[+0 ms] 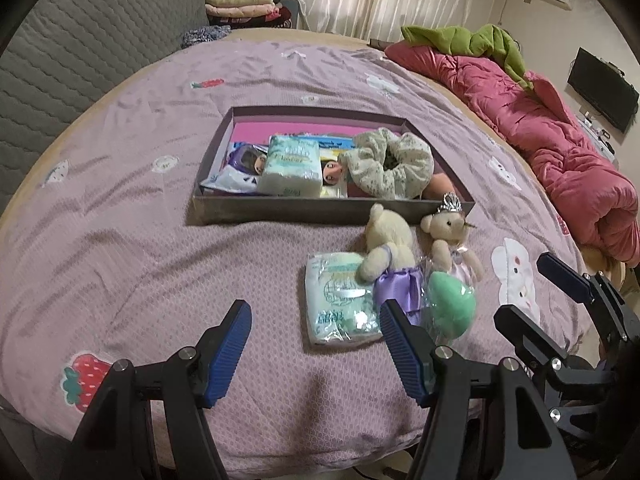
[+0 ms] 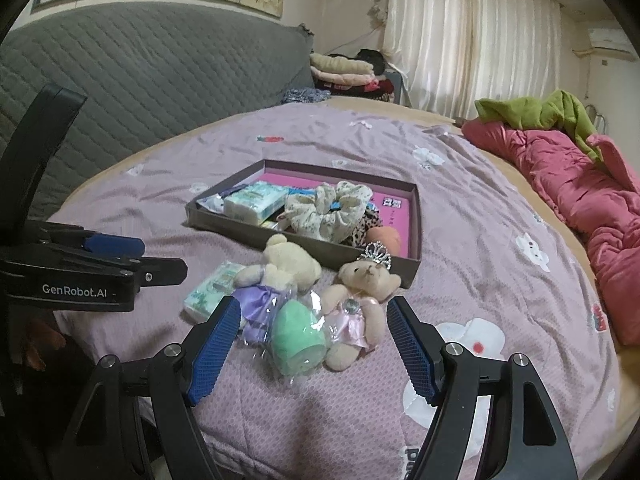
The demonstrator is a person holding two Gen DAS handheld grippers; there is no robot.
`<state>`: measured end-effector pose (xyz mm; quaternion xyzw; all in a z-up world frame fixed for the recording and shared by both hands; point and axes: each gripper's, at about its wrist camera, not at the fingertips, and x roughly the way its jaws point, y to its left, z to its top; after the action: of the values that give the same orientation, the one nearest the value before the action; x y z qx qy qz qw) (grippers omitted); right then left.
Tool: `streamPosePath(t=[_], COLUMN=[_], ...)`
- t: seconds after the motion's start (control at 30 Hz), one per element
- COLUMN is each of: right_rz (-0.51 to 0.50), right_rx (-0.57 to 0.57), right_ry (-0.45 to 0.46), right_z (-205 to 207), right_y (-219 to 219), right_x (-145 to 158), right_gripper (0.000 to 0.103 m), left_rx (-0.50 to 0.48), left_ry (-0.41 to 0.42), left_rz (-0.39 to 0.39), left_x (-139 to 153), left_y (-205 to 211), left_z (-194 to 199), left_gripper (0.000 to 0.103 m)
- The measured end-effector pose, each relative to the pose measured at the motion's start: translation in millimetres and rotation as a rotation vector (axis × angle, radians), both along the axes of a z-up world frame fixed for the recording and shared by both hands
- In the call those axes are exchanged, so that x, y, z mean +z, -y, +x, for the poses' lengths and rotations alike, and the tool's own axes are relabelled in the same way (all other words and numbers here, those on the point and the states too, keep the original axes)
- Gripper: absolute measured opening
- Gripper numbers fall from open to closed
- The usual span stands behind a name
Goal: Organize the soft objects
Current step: 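Move the left tool to the green-printed tissue pack while right tool approaches the green sponge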
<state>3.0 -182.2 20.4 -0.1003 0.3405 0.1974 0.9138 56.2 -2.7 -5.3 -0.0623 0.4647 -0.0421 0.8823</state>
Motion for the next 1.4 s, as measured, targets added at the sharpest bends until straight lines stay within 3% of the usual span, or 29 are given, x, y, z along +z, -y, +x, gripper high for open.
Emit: streamPosePath(t=[0.63,1.4], right_rz=[-0.012,-0.126], right_rx=[-0.021,0.071], right_ry=[-0.074,-0.072], right_z=[13.4,20.4], right_y=[7.5,-10.7], right_x=[-21.4,-44.8], right_gripper=[0.077,0.077], left_rx=[-0.047,0.024], left_ry=[-0.097,-0.117], left_rz=[0.013,0.028], left_x=[-35.8,-53.7], left_y=[23.0,16.9], left_z=[2.5,15.3], left_gripper=[0.066,0.066])
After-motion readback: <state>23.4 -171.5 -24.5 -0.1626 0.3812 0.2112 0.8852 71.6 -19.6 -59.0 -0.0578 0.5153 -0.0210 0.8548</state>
